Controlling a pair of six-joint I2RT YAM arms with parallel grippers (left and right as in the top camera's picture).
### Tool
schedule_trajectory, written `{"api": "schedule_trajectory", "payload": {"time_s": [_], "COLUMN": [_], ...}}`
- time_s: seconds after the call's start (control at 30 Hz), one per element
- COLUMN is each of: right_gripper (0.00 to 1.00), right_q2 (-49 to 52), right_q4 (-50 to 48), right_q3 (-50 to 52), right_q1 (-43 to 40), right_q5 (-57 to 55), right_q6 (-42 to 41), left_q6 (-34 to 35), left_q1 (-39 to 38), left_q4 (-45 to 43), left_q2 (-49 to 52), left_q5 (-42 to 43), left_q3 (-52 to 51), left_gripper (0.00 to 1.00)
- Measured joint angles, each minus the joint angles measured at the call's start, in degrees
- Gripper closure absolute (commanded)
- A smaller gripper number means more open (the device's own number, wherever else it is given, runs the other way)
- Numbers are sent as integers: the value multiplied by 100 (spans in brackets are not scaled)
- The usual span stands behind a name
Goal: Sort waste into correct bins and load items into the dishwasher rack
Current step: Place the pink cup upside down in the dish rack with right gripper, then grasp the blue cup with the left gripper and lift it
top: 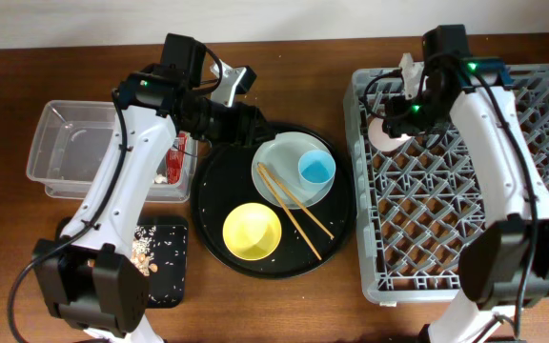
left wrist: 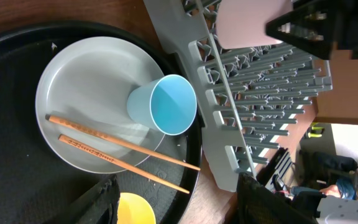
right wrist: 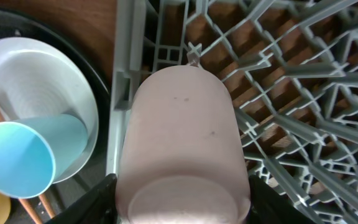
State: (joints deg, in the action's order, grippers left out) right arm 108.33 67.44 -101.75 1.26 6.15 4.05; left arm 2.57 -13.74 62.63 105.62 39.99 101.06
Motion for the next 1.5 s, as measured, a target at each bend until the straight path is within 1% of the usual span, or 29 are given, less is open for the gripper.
{"api": "schedule_trajectory", "payload": {"time_s": [0.03, 0.1, 0.13, 0.33, 0.43, 0.53, 0.57, 0.67, 0.73, 0.8, 0.83, 0.87, 0.97, 1.0, 1.03, 1.07, 1.1, 1.17, 1.37, 1.4, 1.43, 1.5], "right_gripper": [34, 8, 2, 2, 2, 1, 2, 2, 2, 2, 2, 2, 2, 2, 2, 2, 2, 2, 1, 2, 2, 2], "right_q2": [120, 179, 188, 188, 186, -17, -92, -396, -413, -413, -413, -413, -413, -413, -413, -413, -413, -413, -413, -413, -413, -413], "right_q4": [-13, -26, -26, 20, 549, 1362, 1497, 1906, 2114, 2153, 2153, 2153, 2157, 2155, 2155, 2153, 2155, 2153, 2155, 2155, 2184, 2234], "right_q3": [0, 0, 0, 0, -243, -1003, -1099, -1274, -1283, -1283, -1283, -1283, -1283, -1283, -1283, -1283, -1283, -1283, -1283, -1283, -1283, -1283], "right_q1": [0, 0, 0, 0, 0, 0, 0, 0, 0, 0, 0, 0, 0, 0, 0, 0, 0, 0, 0, 0, 0, 0], "right_q5": [-15, -20, -28, -33, -33, -33, -33, -33, -35, -35, -35, -35, -35, -35, -35, -35, -35, -35, -35, -35, -33, 46], "right_q6": [-2, -26, -31, -44, -83, -236, -267, -345, -365, -385, -385, -385, -387, -391, -380, -387, -387, -391, -389, -387, -389, -391], "left_q6": [-2, 0, 0, 0, 0, 264, 358, 957, 1305, 1539, 1576, 1648, 1812, 1827, 1829, 1849, 1875, 1895, 1895, 1895, 1897, 1897], "left_q1": [0, 0, 0, 0, -50, -461, -586, -1327, -1727, -2024, -2087, -2129, -2138, -2140, -2140, -2140, -2140, -2140, -2127, -2111, -2076, -1873], "left_q4": [0, 0, 0, 0, -11, -72, -157, -345, -404, -573, -612, -671, -835, -863, -911, -1008, -1027, -1069, -1014, -898, -603, 46], "left_q2": [0, 0, 0, 0, 0, 0, 0, 0, 7, 122, 238, 417, 1176, 1331, 1488, 1585, 1615, 1622, 1622, 1622, 1622, 1589], "left_q5": [0, 0, 0, 0, -120, -863, -1054, -2087, -2747, -3176, -3270, -3348, -3534, -3556, -3580, -3595, -3600, -3646, -3748, -3746, -3748, -3731], "left_q3": [0, 0, 0, 0, 0, 0, 0, 0, 0, 0, 0, 0, 0, -2, -2, -2, -2, -2, 7, 46, 227, 931], "left_gripper": [41, 41, 41, 40, 41, 41, 41, 41, 48, 49, 50, 54, 56, 58, 80, 93, 96, 99, 99, 99, 100, 100]}}
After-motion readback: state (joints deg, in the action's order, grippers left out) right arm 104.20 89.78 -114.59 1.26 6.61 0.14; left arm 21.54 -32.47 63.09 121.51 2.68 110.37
